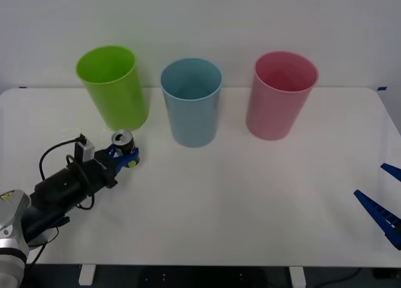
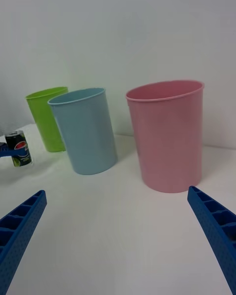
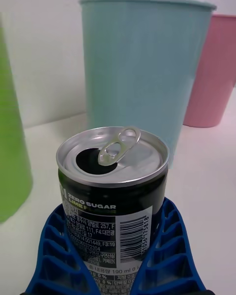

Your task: Grasp the object on the table and drop it into the matching bin: aluminum can to the light blue bin, PET bottle to the pink bin.

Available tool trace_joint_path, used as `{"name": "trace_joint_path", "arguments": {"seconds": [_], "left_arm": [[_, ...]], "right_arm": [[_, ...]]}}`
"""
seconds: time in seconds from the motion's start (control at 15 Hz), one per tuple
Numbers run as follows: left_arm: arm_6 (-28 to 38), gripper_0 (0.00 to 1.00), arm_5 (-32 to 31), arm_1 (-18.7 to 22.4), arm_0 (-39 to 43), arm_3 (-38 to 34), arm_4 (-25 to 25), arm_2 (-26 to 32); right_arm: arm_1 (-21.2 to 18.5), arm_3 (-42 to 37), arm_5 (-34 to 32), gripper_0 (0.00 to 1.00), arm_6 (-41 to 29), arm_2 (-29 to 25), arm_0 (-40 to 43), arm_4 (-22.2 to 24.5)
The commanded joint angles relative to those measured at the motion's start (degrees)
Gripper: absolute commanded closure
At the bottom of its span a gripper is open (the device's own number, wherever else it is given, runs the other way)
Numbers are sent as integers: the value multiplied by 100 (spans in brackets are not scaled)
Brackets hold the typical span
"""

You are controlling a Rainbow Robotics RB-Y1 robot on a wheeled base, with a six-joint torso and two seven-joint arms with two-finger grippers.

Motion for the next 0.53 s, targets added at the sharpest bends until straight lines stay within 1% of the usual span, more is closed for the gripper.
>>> {"name": "trace_joint_path", "arguments": {"seconds": [0.07, 0.2, 0.27, 0.53], "left_arm": [[182, 100, -24, 150, 309, -559, 384, 16], [296, 100, -24, 220, 476, -876, 577, 86], [402, 100, -15, 220, 529, -1016, 586, 165], [1281, 100, -15, 370, 687, -1763, 577, 367]], "right_arm": [[0, 0, 0, 0, 0, 0, 0, 0], [0, 0, 0, 0, 0, 0, 0, 0], [0, 0, 0, 0, 0, 0, 0, 0], [0, 0, 0, 0, 0, 0, 0, 0]]}}
